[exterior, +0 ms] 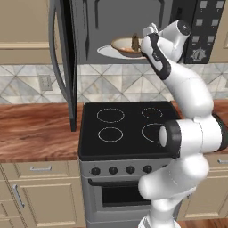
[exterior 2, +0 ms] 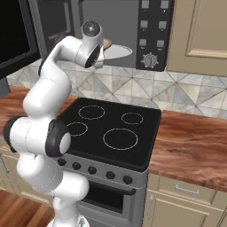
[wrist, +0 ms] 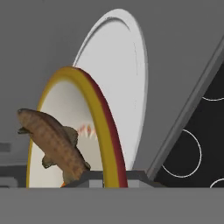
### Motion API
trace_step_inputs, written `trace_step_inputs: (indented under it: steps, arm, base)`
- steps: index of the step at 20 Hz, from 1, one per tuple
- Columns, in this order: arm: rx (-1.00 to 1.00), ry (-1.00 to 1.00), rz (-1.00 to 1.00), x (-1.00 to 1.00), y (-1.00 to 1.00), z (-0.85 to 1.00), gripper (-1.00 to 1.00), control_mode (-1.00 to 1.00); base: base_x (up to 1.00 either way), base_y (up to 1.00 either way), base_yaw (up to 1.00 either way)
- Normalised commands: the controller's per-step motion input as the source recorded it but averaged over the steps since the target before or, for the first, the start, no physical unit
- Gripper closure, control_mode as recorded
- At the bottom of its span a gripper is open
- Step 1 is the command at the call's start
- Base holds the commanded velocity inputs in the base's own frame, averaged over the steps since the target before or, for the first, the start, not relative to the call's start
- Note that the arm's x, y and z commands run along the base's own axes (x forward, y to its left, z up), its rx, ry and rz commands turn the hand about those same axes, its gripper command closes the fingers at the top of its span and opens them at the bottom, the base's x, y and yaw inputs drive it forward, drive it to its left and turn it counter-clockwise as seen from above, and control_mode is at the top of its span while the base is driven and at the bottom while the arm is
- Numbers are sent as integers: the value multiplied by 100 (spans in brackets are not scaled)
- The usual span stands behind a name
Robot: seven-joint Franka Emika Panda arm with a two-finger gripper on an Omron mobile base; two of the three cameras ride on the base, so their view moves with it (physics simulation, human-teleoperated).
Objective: Place the bowl containing the fish and shrimp in the microwave. Close the microwave door and press the start button to microwave the meal.
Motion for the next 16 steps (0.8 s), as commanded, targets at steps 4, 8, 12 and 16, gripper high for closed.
trace_step_inputs:
  steps: [4,8,12,16]
  arm:
    - [0,7,-3,52,0,-11,100,-100]
    - [0,4,-5,49,0,0,100,-100]
    - [0,1,-4,19,0,0,-100,-100]
    - [0,-3,0,-16,0,0,-100,-100]
  base:
    - [0,0,0]
    - [0,0,0]
    - [0,0,0]
    - [0,0,0]
